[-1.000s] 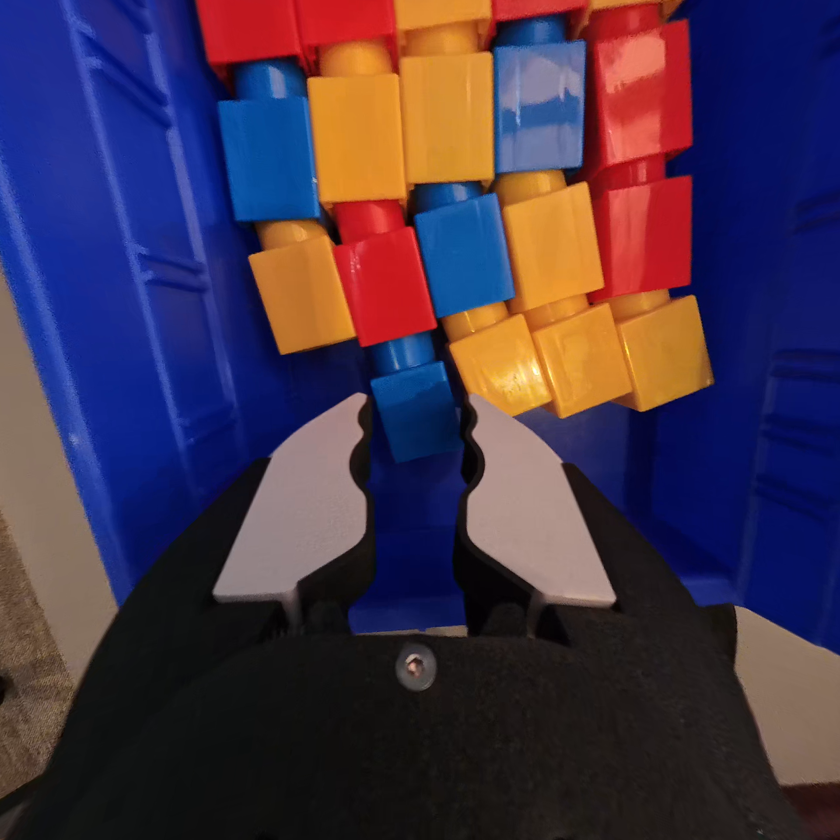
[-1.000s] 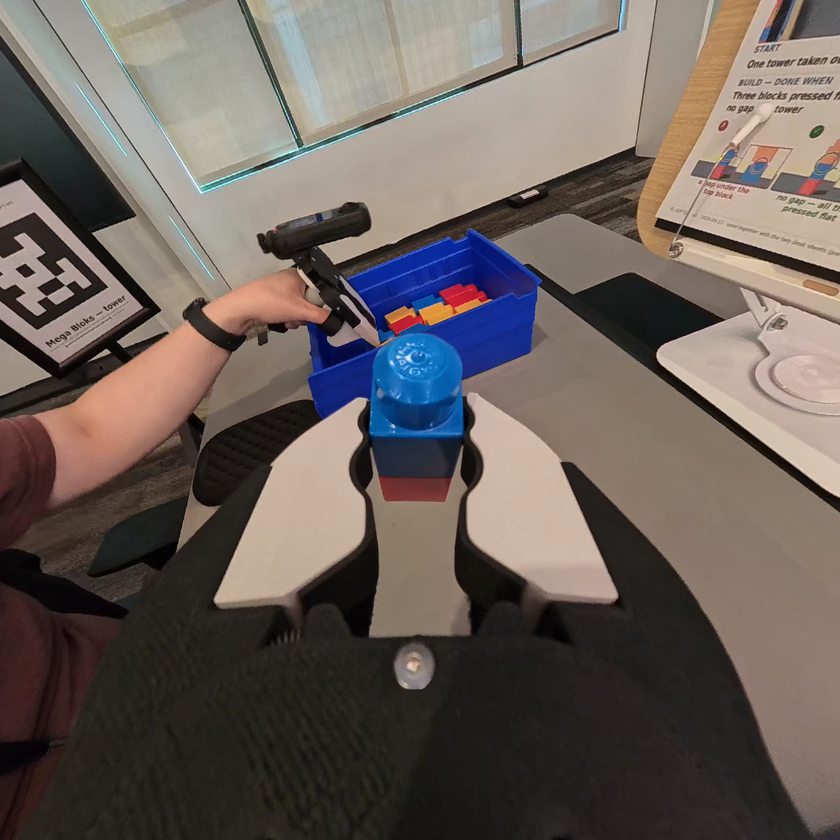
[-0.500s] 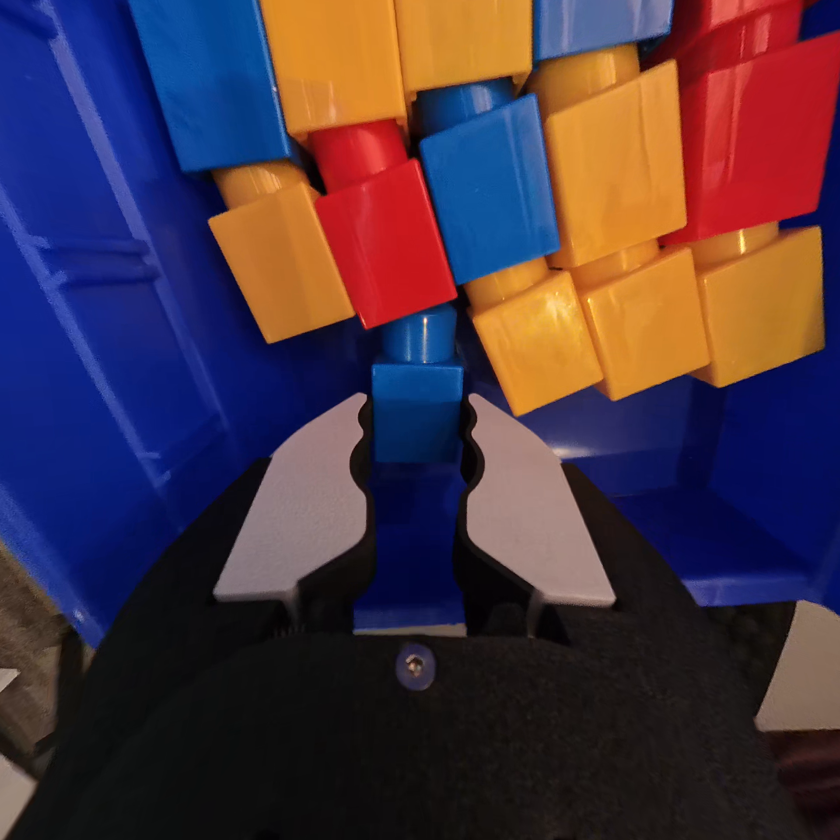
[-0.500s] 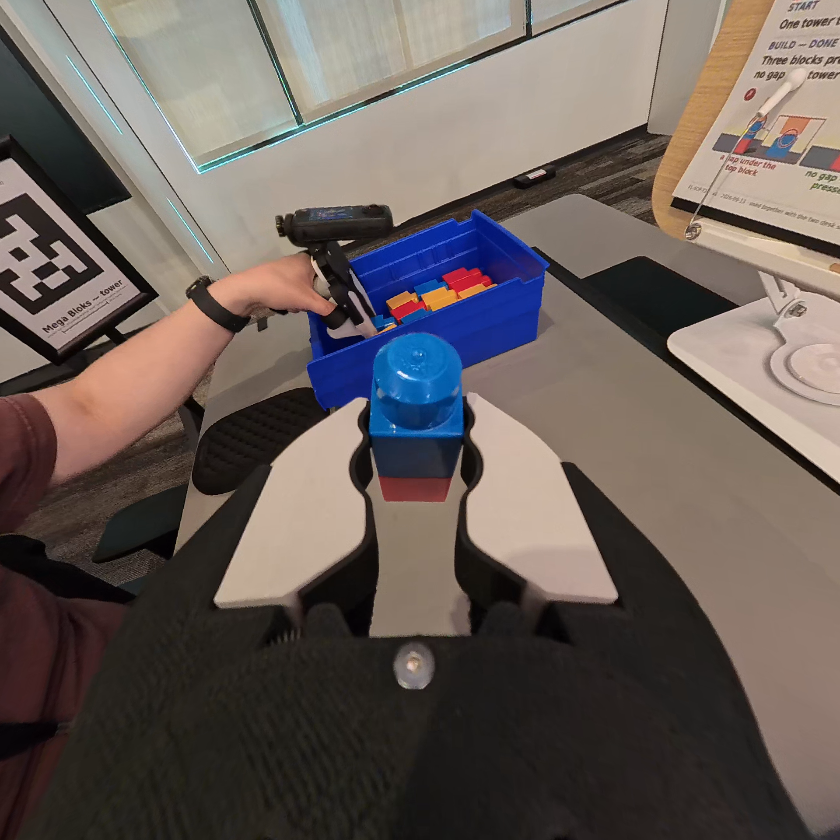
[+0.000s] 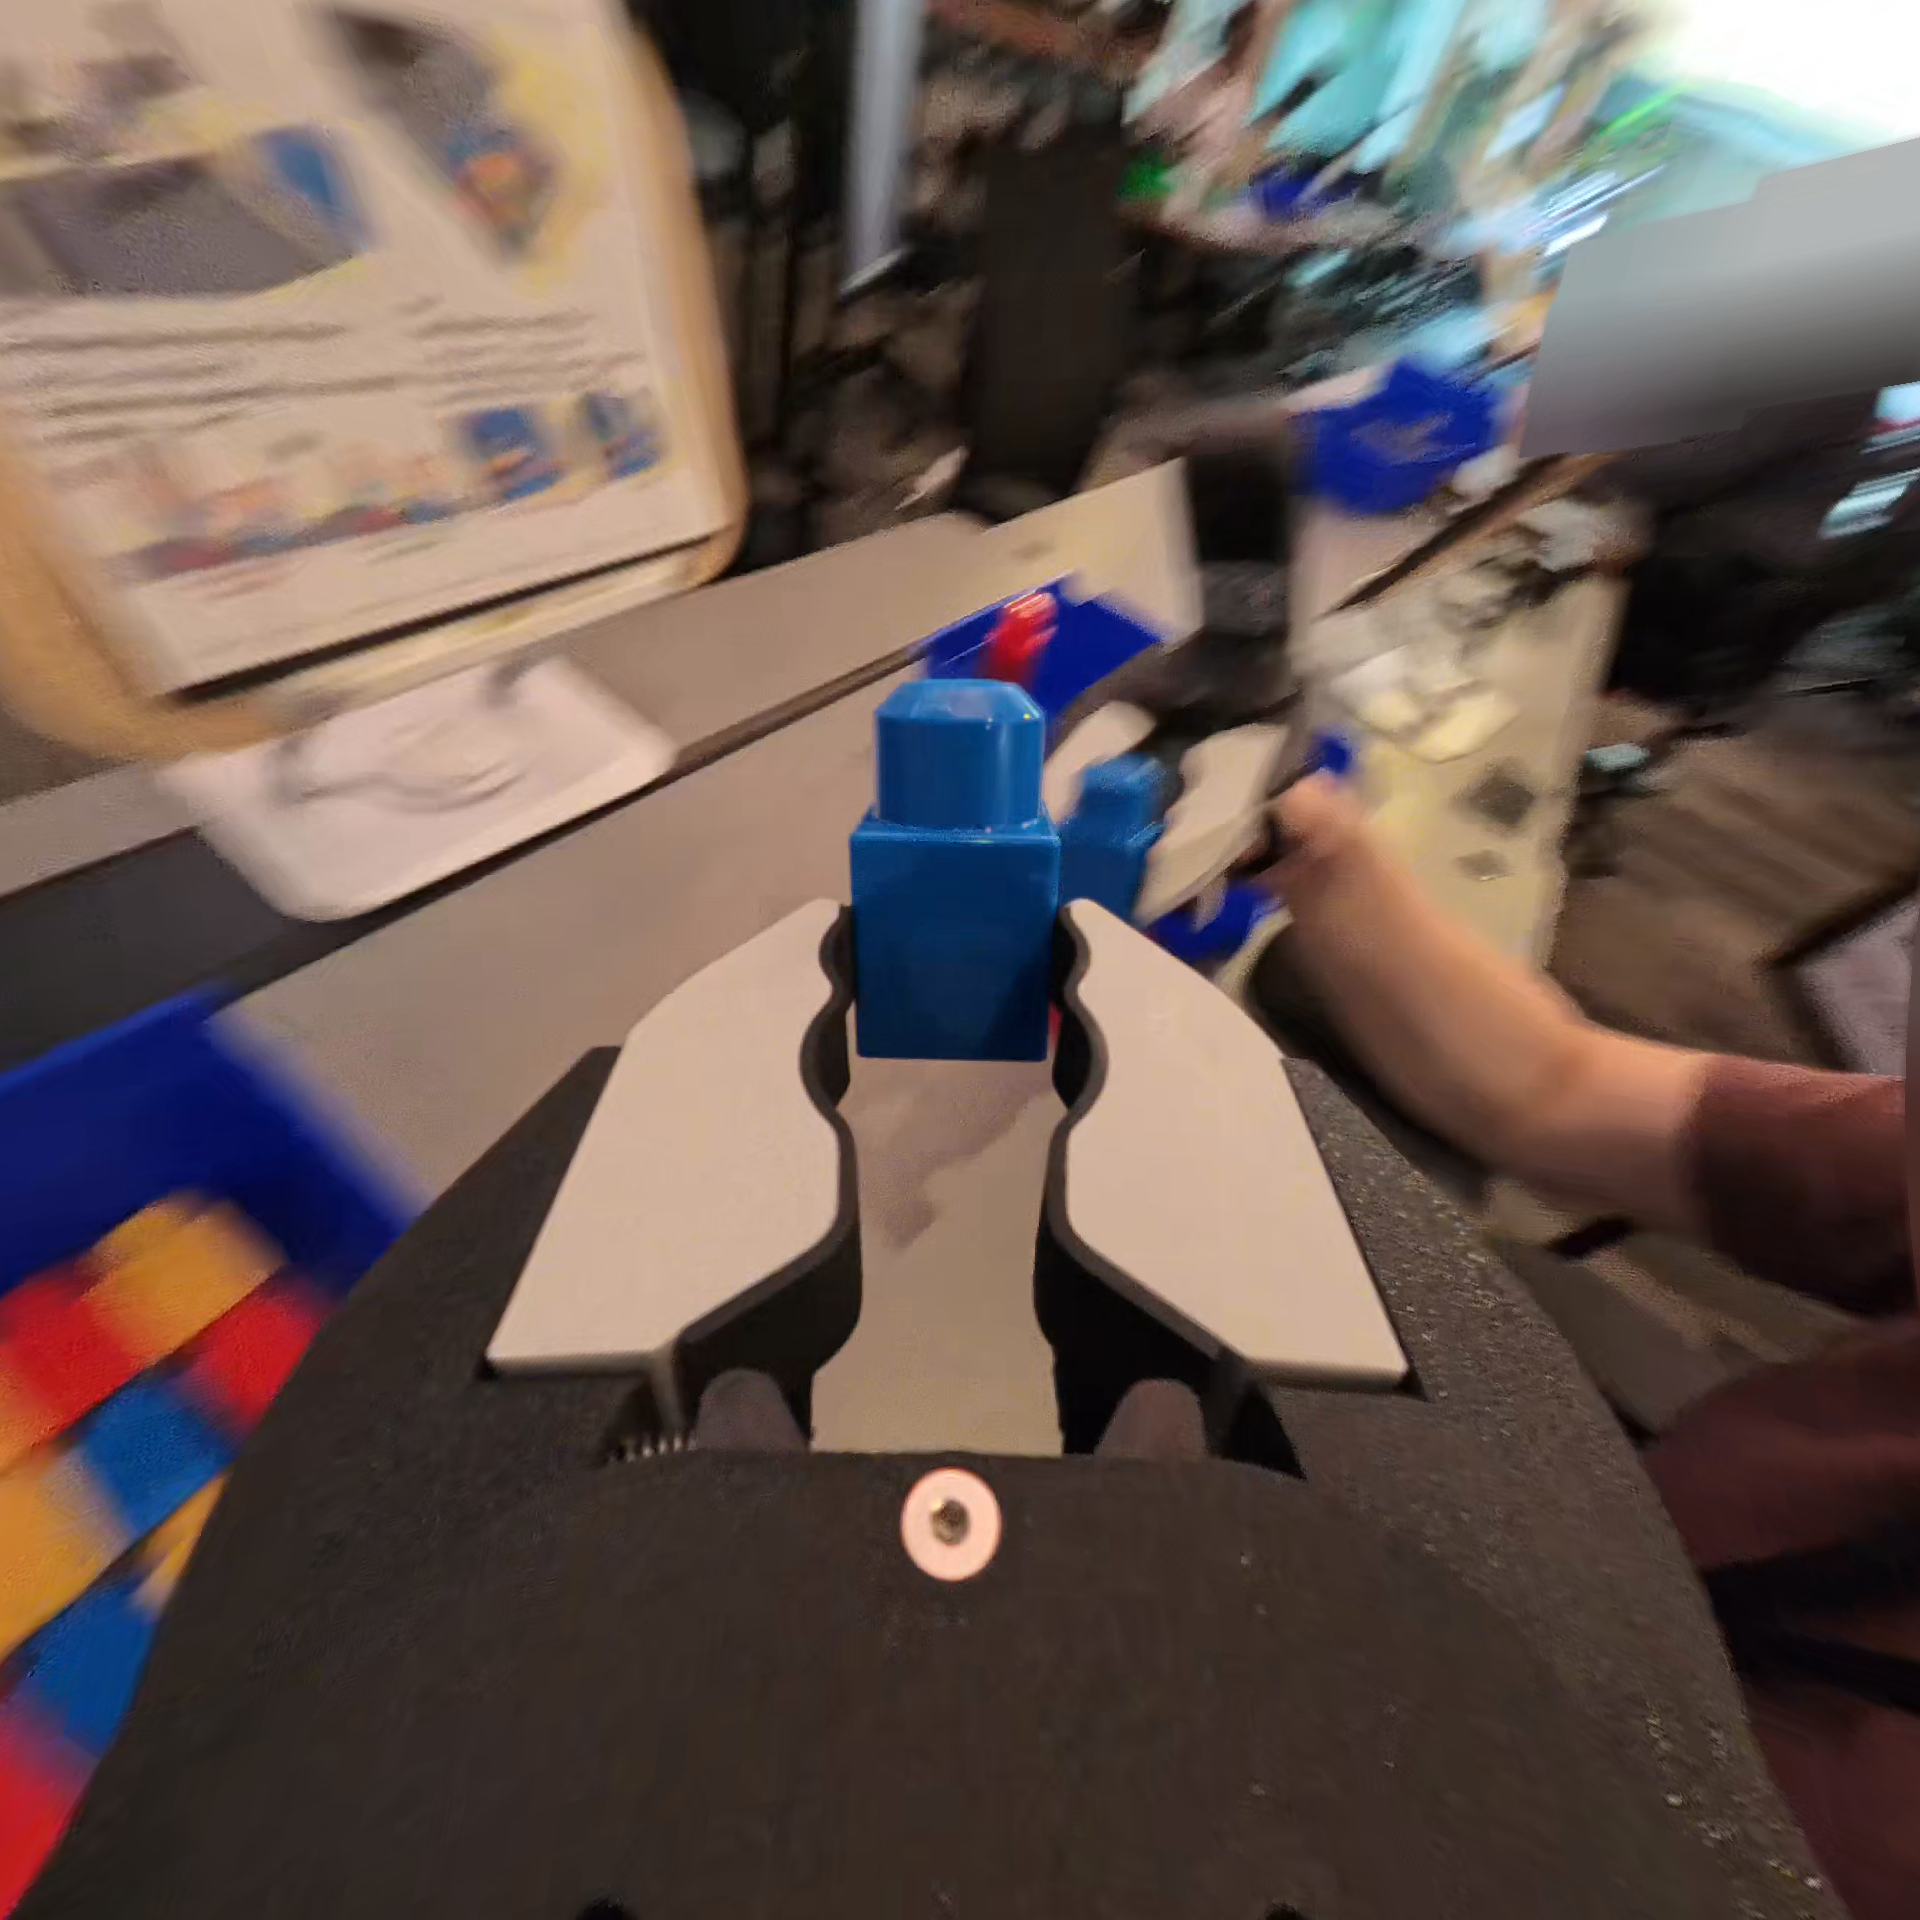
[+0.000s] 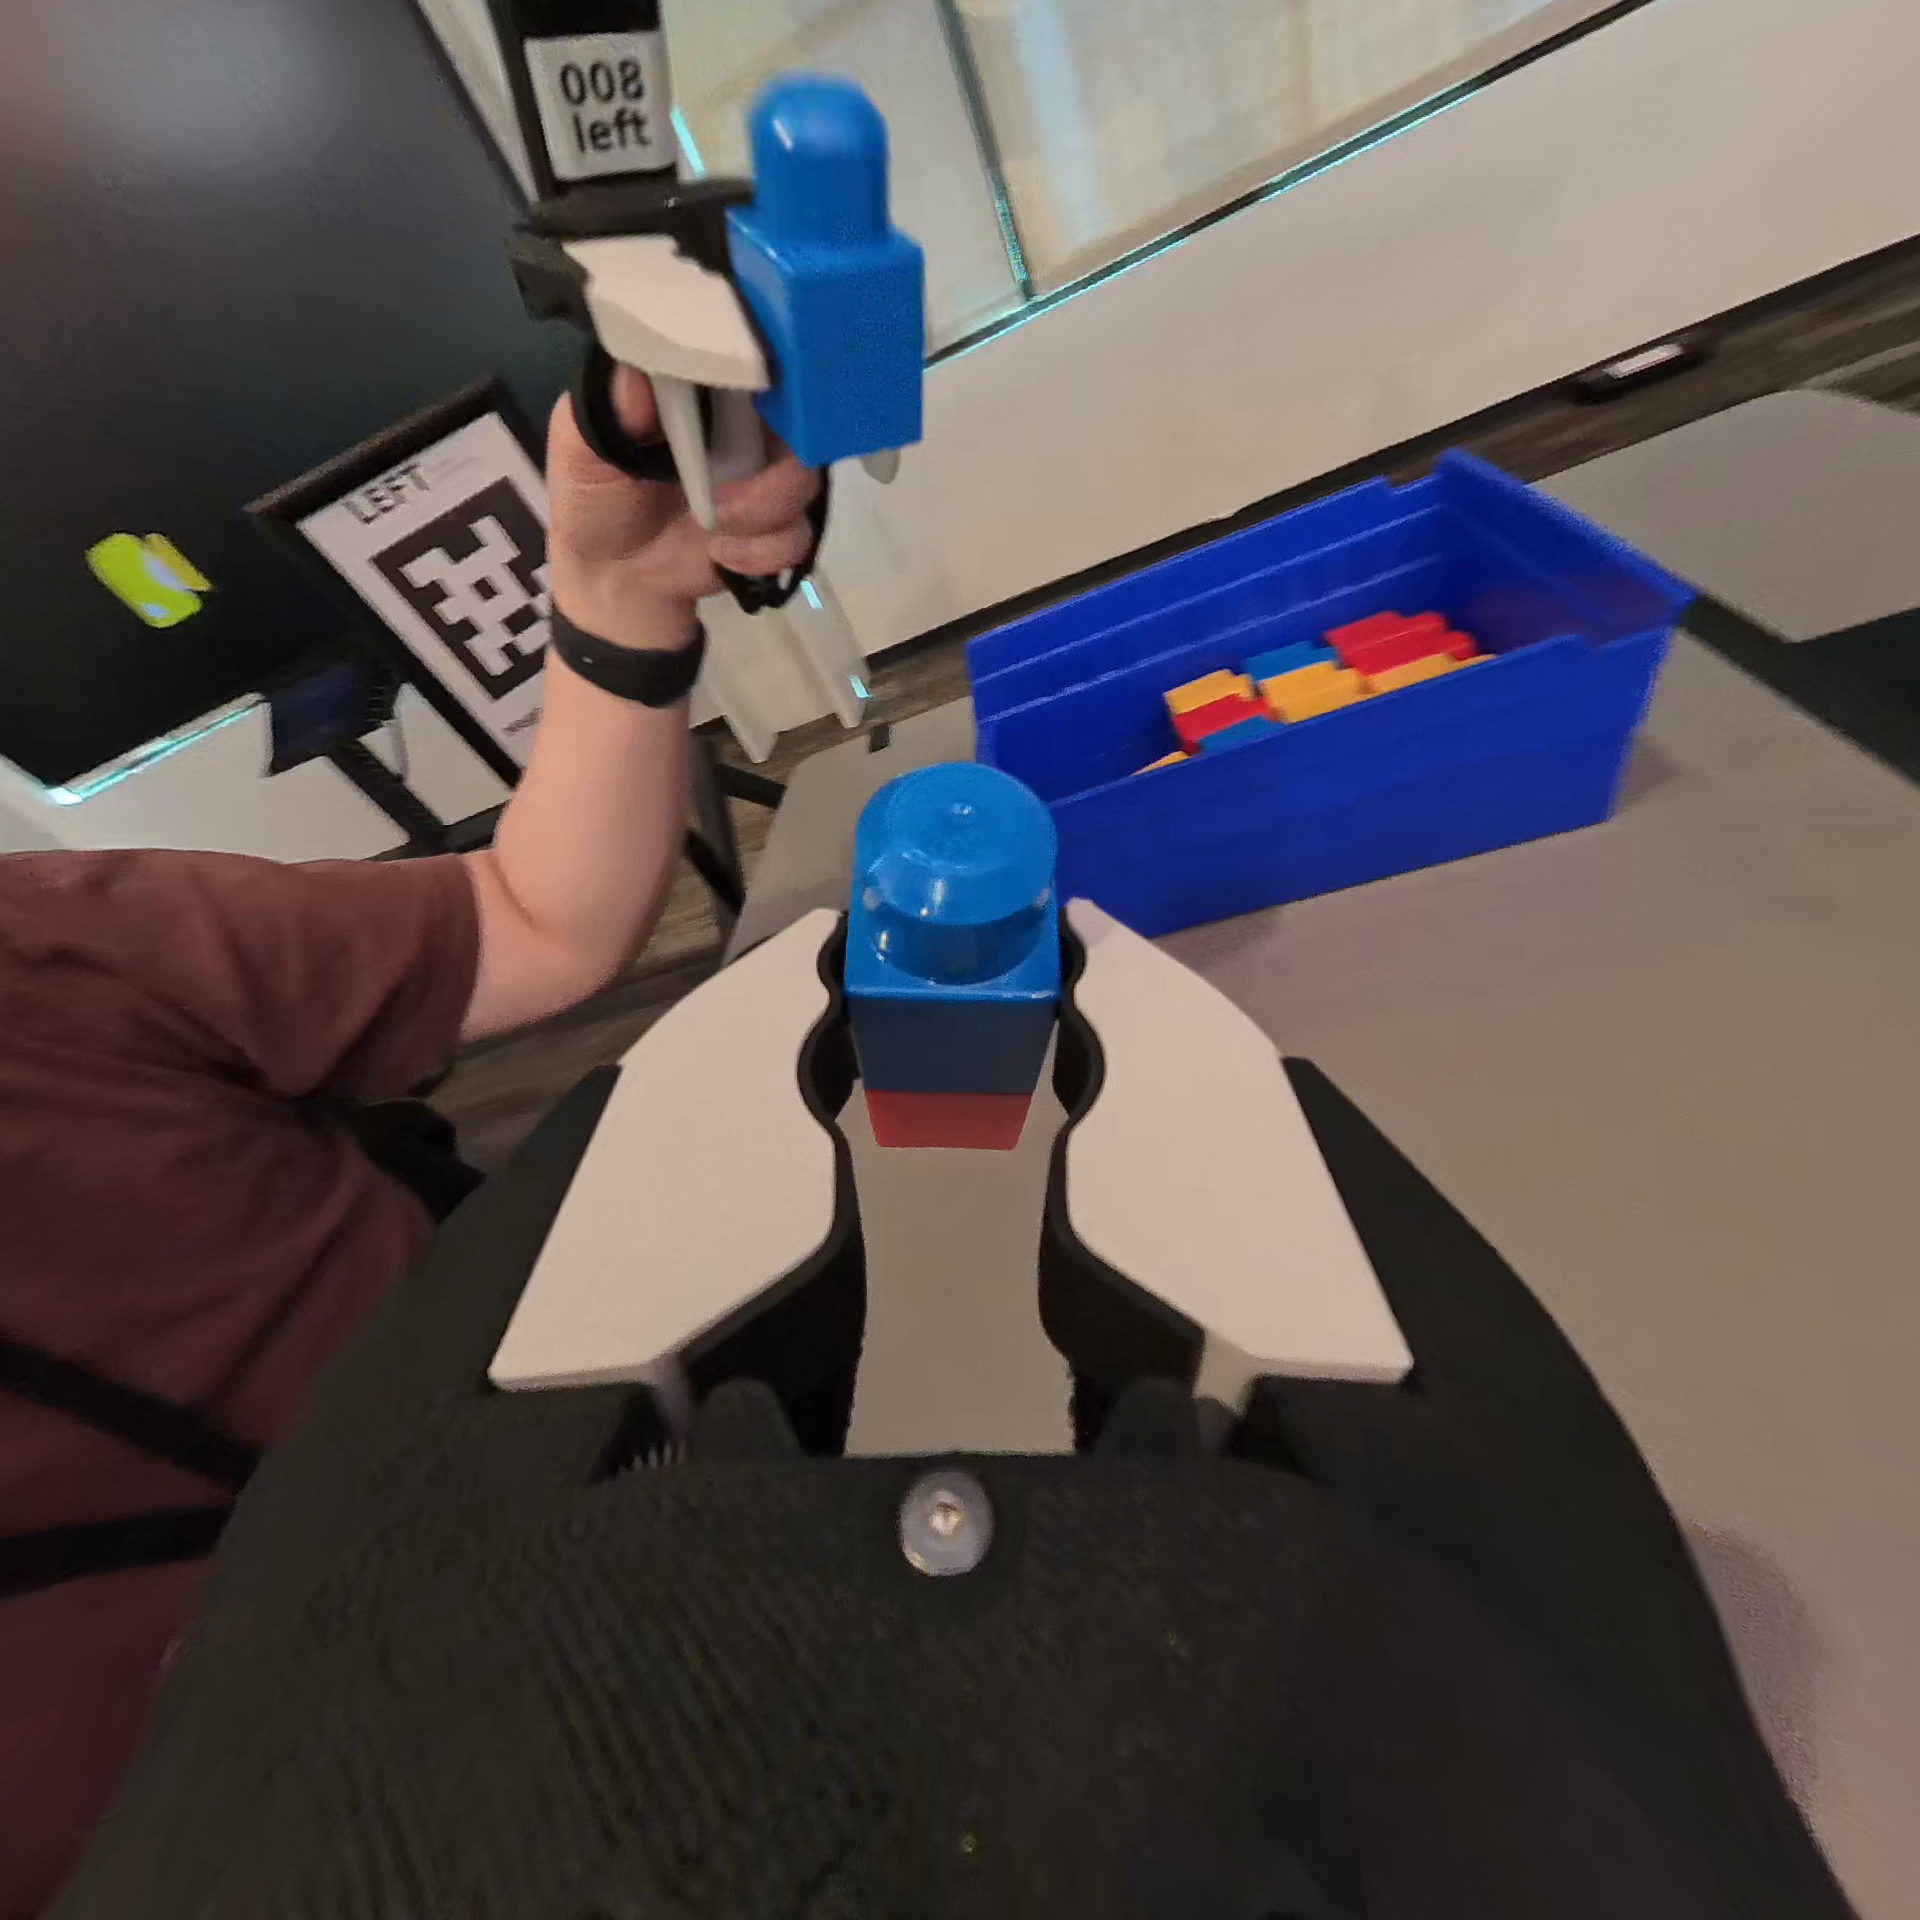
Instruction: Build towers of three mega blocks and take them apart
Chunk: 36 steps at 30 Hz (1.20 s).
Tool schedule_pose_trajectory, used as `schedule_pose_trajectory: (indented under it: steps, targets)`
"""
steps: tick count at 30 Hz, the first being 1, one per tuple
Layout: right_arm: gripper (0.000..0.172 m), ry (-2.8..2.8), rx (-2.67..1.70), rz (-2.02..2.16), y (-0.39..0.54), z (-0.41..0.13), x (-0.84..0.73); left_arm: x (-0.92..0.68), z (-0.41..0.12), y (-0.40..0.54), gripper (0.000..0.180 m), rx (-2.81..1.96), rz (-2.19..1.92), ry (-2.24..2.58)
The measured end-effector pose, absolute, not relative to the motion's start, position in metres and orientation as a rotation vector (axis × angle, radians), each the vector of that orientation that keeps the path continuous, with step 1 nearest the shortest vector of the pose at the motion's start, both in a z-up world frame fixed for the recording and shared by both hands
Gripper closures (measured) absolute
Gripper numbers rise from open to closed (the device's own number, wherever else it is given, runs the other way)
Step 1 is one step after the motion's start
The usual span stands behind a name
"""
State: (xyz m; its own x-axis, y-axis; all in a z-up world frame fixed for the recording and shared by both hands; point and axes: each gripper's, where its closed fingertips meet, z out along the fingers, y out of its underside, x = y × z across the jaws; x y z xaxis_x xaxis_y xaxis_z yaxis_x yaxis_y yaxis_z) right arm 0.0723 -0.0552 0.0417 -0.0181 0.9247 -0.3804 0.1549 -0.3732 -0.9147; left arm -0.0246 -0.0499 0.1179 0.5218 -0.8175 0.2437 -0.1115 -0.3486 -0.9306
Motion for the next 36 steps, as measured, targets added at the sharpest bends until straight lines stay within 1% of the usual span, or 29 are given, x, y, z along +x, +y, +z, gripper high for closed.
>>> schedule_pose_trajectory:
  steps: [3, 7, 12, 20, 32, 36]
  targets:
    - [0.135, -1.218, -1.589, 1.477, -0.069, 0.035, 0.061, 0.046, 0.128, -0.066, 0.145, -1.624, -1.195, 0.861]
    - [0.134, -1.262, -1.584, 1.474, -0.080, 0.038, 0.059, 0.090, 0.114, -0.064, 0.144, -1.619, -1.293, 0.917]
    - [0.135, -1.261, -1.579, 1.438, -0.080, 0.044, 0.065, 0.103, 0.096, -0.058, 0.144, -1.679, -1.251, 0.945]
    - [0.135, -1.231, -1.587, 1.440, -0.074, 0.048, 0.070, 0.109, 0.082, -0.057, 0.144, -1.690, -1.237, 0.944]
    - [0.135, -1.353, -1.650, 1.332, -0.074, 0.029, 0.077, 0.099, 0.052, -0.064, 0.144, -1.835, -1.197, 1.054]
    - [0.135, -1.365, -1.646, 1.310, -0.075, 0.027, 0.075, 0.100, 0.053, -0.064, 0.144, -1.786, -1.158, 1.077]
